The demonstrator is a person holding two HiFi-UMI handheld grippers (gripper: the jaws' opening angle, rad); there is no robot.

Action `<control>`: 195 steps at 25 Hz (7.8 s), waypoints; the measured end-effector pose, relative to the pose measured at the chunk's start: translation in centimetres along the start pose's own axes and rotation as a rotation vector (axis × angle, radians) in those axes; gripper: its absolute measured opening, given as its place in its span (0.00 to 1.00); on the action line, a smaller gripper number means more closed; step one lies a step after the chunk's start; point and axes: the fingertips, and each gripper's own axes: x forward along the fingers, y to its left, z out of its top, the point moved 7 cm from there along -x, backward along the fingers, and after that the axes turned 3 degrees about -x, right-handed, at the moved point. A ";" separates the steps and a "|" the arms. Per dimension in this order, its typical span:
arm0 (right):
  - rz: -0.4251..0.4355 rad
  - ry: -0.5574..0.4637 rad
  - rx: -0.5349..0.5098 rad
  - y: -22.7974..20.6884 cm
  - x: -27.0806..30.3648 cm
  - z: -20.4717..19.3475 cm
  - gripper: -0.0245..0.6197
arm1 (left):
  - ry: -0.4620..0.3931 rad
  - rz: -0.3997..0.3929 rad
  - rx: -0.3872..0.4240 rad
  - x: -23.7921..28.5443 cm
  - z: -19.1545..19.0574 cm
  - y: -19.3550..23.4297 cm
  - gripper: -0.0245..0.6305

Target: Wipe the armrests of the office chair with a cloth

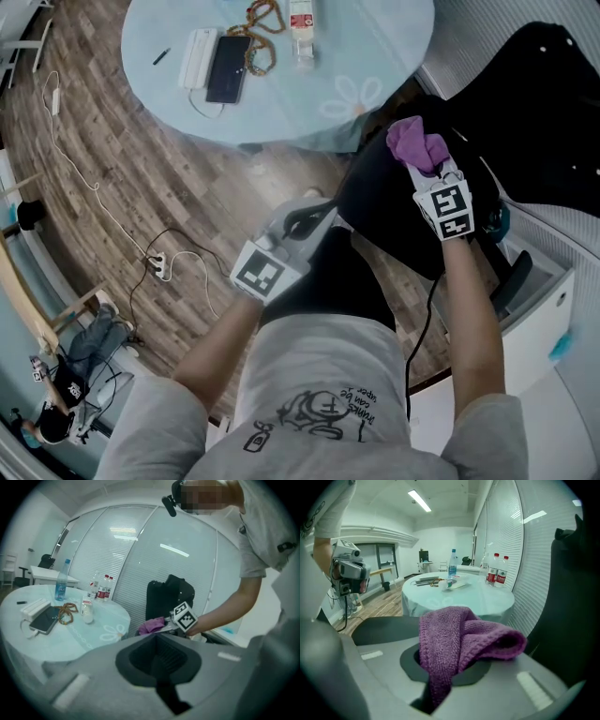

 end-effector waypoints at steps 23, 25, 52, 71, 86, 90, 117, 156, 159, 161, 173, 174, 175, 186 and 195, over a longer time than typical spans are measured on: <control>0.126 -0.052 -0.052 10.5 -1.2 1.0 0.10 | 0.007 0.018 0.012 -0.9 0.1 0.2 0.04; 0.170 -0.064 -0.059 13.0 -1.6 1.0 0.10 | -0.002 0.018 0.008 -0.7 0.3 0.2 0.04; 0.154 -0.034 -0.080 6.7 -0.8 0.4 0.10 | 0.029 0.001 0.014 0.4 0.2 -0.1 0.04; -0.007 0.034 -0.018 -0.1 0.3 1.1 0.09 | 0.018 0.034 0.025 -0.8 0.7 -0.1 0.04; 0.217 -0.048 -0.121 15.2 -1.9 1.7 0.10 | 0.015 0.027 0.022 -1.1 0.5 -0.3 0.04; 0.240 -0.051 -0.149 17.4 -2.4 1.5 0.09 | 0.018 0.025 0.026 -1.1 0.4 -0.2 0.04; 0.045 0.030 -0.077 -2.5 0.9 1.1 0.10 | 0.019 0.053 0.008 -2.2 -0.1 0.1 0.04; 0.148 -0.205 0.044 14.6 -7.9 9.7 0.10 | -0.070 0.087 0.027 -5.4 6.9 -2.0 0.04; 0.120 -0.268 0.042 14.2 -10.7 13.9 0.10 | -0.117 0.102 0.036 -6.8 10.1 -2.9 0.04; 0.099 -0.325 0.045 14.2 -12.7 16.3 0.10 | -0.152 0.108 0.026 -7.6 12.2 -3.8 0.04; 0.052 -0.531 0.082 13.8 -24.6 27.7 0.10 | -0.312 0.141 0.079 -12.4 23.8 -9.9 0.04; 0.048 -0.547 0.085 13.8 -25.4 28.4 0.10 | -0.322 0.142 0.081 -12.7 24.5 -10.3 0.04; 0.045 -0.562 0.089 13.7 -26.3 29.0 0.10 | -0.330 0.143 0.087 -13.1 25.2 -10.7 0.04; 0.025 -0.641 0.059 14.2 -31.3 32.3 0.10 | -0.385 0.138 0.151 -14.5 29.6 -13.9 0.04; 0.027 -0.659 0.067 14.2 -32.0 32.9 0.10 | -0.384 0.128 0.153 -14.5 30.3 -14.5 0.04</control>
